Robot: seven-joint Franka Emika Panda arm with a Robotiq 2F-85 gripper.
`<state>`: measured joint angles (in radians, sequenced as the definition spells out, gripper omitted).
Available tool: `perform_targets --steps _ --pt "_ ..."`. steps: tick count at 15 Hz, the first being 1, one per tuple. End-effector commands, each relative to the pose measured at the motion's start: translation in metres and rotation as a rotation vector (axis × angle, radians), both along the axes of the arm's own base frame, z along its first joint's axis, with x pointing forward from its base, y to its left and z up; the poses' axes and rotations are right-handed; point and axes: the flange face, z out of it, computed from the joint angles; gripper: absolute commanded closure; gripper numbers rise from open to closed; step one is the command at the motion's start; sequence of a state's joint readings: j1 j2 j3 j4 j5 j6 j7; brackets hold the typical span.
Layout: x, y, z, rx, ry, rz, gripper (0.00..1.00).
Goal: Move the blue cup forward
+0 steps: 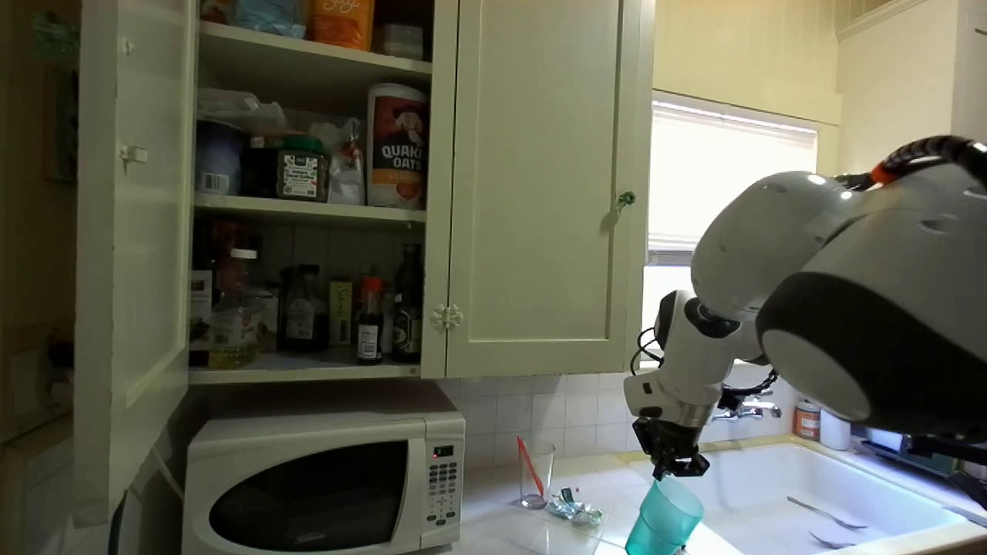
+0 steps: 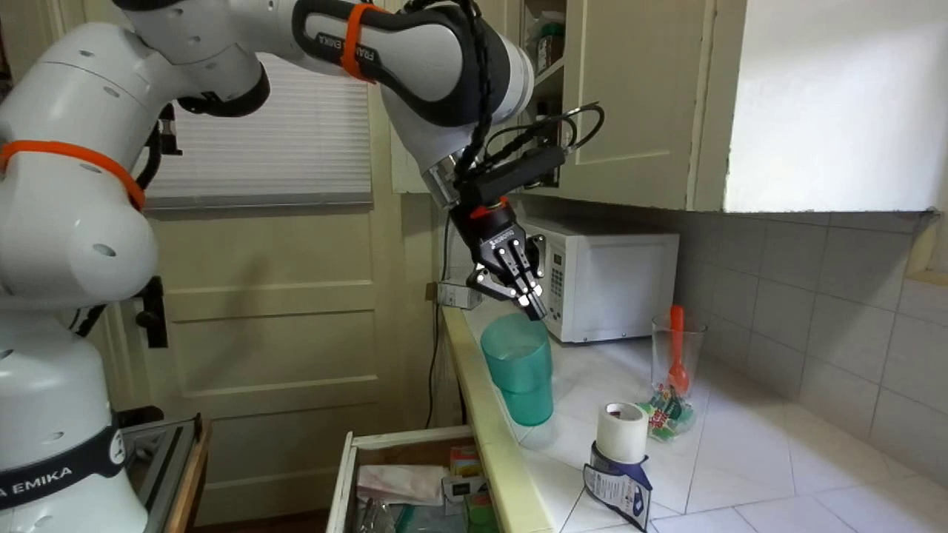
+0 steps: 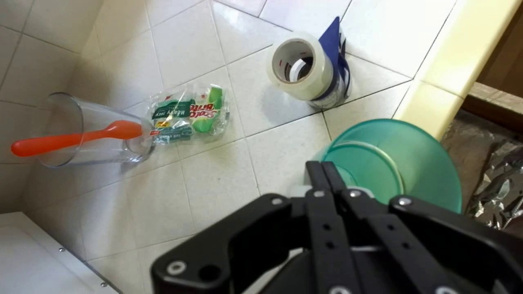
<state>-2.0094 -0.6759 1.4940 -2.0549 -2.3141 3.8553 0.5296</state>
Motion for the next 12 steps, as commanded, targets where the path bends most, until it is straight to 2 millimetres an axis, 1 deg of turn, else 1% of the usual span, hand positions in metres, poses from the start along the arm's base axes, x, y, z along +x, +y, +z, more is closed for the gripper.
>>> perform_targets --steps 1,8,12 --pt "0.026 0.002 -0.009 -0.087 0.124 -0.009 0.99" --pt "0.053 0.011 -0.01 -0.177 0.279 0.026 0.99" --pt "0.067 0.017 -0.014 -0.194 0.286 0.039 0.99"
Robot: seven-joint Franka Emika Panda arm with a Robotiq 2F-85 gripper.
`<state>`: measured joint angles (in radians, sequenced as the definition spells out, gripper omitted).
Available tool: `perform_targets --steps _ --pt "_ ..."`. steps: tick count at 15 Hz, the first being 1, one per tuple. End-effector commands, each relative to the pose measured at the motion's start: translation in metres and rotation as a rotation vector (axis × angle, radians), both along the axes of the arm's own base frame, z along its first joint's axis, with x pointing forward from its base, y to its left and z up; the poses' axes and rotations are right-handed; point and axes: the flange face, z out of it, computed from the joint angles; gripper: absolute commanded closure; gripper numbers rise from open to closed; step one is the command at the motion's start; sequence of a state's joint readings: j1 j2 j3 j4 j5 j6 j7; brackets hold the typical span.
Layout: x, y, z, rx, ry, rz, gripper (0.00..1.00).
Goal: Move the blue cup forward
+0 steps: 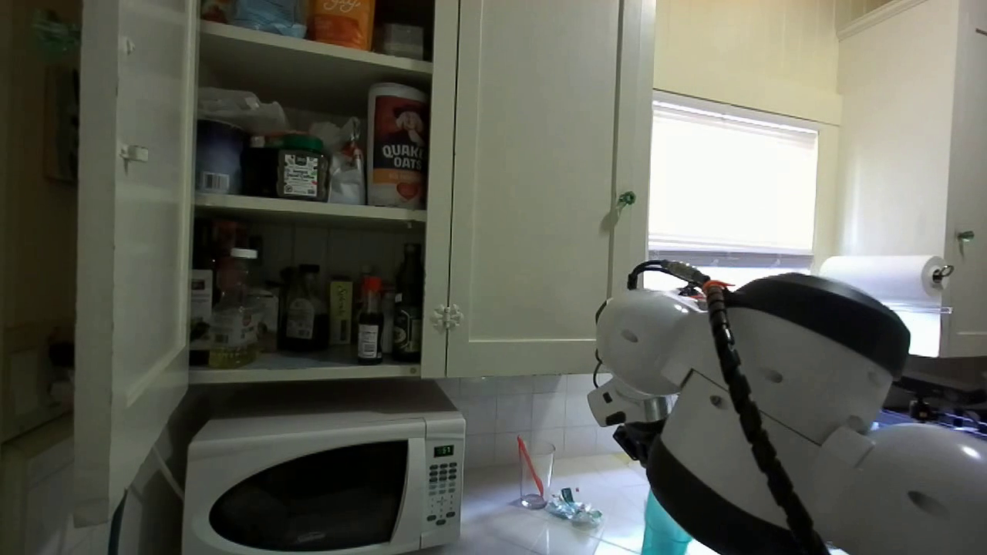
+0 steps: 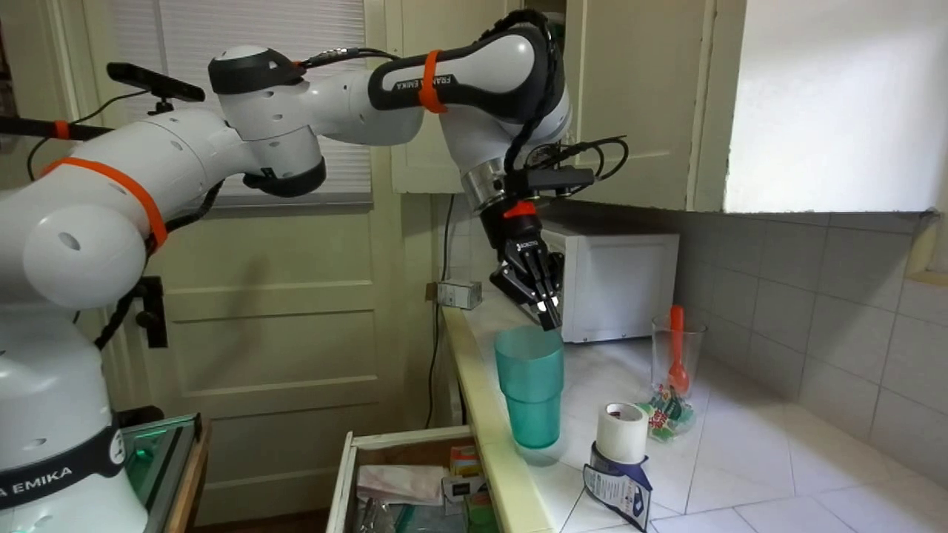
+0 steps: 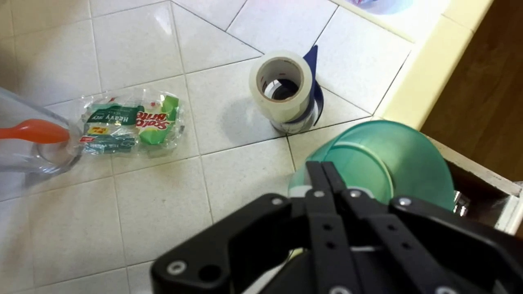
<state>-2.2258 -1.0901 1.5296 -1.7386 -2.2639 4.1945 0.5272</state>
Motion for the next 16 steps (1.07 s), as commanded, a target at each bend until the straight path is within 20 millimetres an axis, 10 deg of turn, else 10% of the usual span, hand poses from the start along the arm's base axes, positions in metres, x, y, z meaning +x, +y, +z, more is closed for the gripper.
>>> perform_targets --steps 1,16 --pt "0.017 0.003 -0.005 -0.011 -0.001 0.012 0.99" --pt "0.034 0.02 -0.039 0.022 0.029 0.049 0.99"
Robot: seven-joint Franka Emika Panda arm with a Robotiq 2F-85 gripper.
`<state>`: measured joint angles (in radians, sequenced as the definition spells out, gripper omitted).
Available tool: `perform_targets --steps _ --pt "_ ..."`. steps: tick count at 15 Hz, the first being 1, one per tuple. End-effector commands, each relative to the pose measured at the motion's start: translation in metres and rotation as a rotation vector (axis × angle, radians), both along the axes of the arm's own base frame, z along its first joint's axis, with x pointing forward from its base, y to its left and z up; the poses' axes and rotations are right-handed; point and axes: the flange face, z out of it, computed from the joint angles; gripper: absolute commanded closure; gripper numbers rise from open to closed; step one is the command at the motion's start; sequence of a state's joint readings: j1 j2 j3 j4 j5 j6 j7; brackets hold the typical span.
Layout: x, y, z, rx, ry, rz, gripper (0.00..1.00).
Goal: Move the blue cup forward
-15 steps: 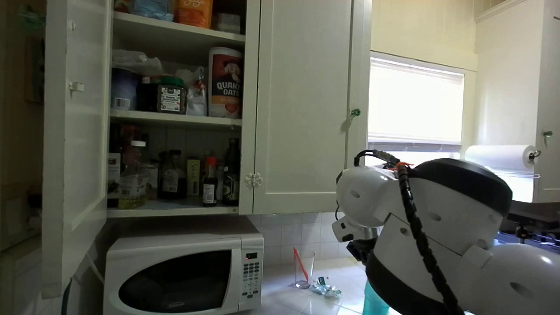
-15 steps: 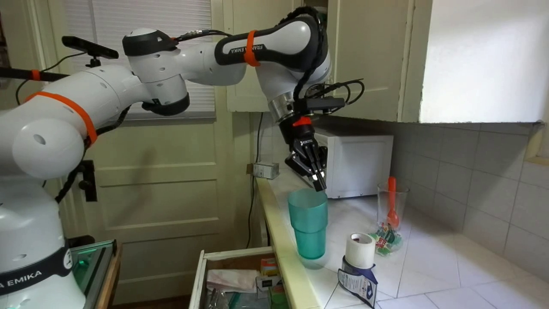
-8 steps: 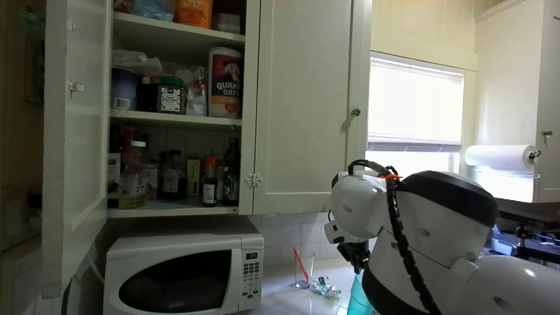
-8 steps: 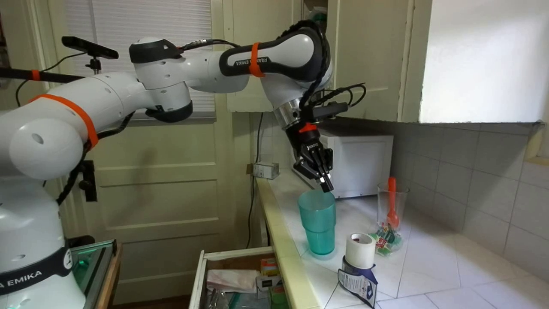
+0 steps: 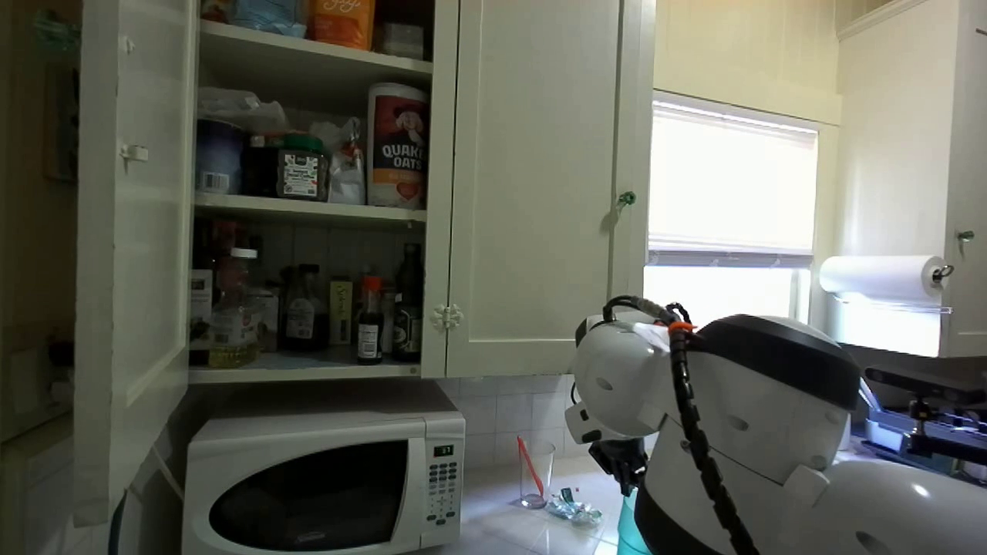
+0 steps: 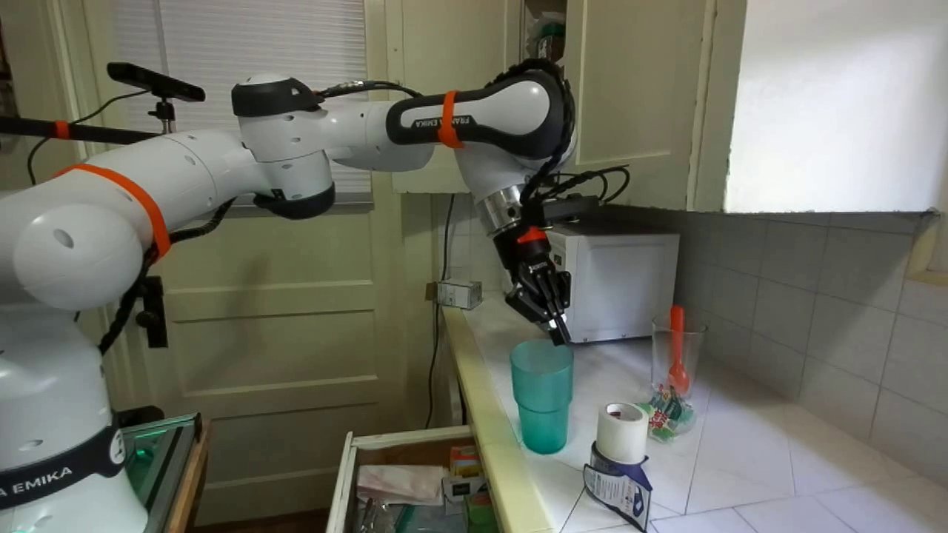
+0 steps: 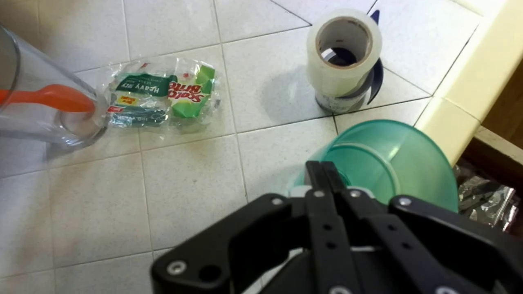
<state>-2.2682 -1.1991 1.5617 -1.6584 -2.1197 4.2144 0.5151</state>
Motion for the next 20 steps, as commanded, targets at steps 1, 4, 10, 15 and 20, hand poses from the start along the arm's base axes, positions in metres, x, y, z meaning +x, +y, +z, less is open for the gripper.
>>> perform_targets --steps 1,4,10,15,20 --pt "0.004 0.0 -0.004 -0.003 0.049 0.005 0.99" --pt "0.005 0.001 -0.003 -0.003 0.047 0.009 0.64" --pt "-0.015 0.012 0.025 -0.058 0.046 -0.017 0.2" --pt "-0.029 0.057 0.064 0.008 -0.082 0.161 0.0" --pt "-0.079 0.121 0.087 0.117 -0.063 0.396 0.0"
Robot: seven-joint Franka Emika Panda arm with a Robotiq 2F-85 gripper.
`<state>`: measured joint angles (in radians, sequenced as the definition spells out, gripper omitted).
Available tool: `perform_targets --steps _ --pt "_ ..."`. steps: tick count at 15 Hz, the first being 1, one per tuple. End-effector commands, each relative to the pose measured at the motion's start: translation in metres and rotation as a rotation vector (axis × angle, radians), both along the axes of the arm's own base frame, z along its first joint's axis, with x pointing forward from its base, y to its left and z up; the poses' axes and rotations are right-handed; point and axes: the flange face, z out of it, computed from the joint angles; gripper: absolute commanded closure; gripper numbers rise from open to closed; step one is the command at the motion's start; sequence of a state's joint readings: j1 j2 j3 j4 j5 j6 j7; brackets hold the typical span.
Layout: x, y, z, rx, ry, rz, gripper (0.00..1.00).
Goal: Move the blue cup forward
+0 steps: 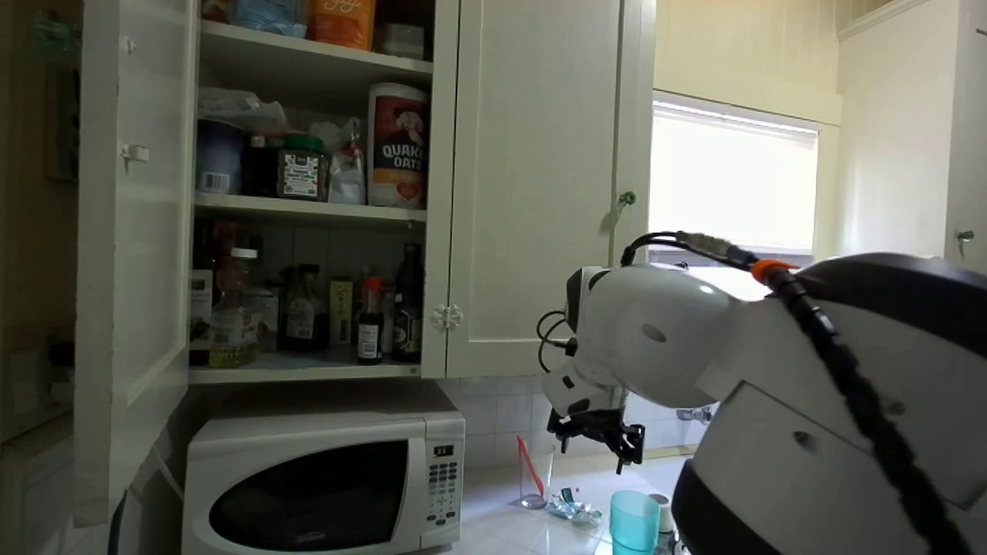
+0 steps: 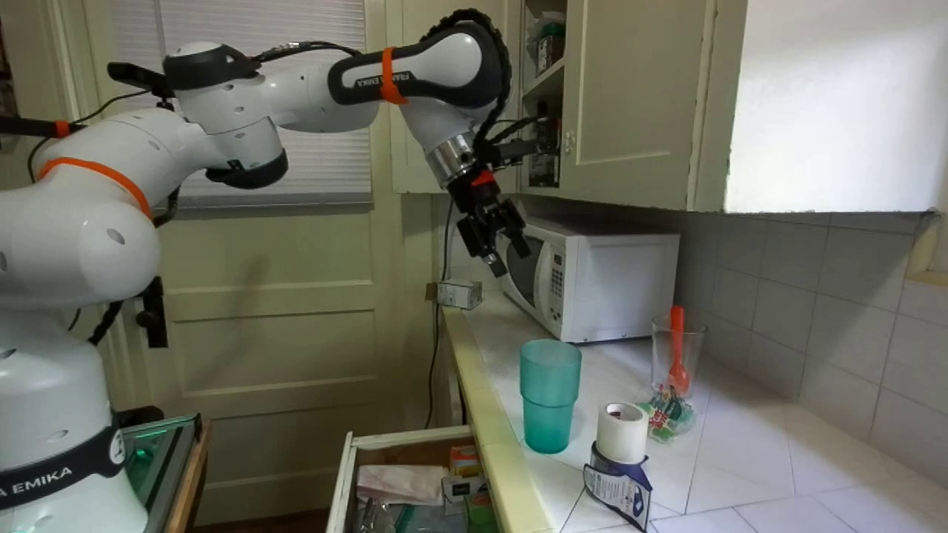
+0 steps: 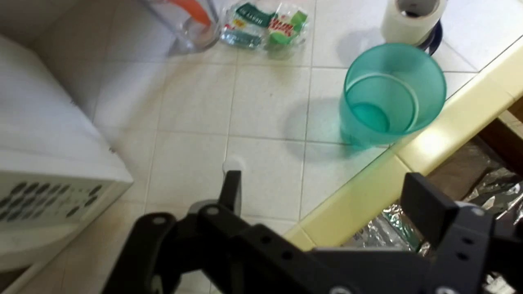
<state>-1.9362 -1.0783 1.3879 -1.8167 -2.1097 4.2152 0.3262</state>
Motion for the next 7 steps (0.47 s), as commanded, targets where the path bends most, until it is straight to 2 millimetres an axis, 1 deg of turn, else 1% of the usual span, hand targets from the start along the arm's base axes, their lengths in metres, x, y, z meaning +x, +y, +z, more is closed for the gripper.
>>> perform_targets --steps 1,2,4,5,7 --pt "-0.048 0.034 0.011 0.111 0.037 0.163 0.0" --pt "-0.06 0.042 0.013 0.133 0.048 0.206 0.0" --pt "-0.08 0.046 0.013 0.183 0.063 0.286 0.0" --pt "-0.057 0.052 0.015 0.106 0.032 0.216 0.0" --pt "-0.073 0.055 0.016 0.152 0.045 0.26 0.0"
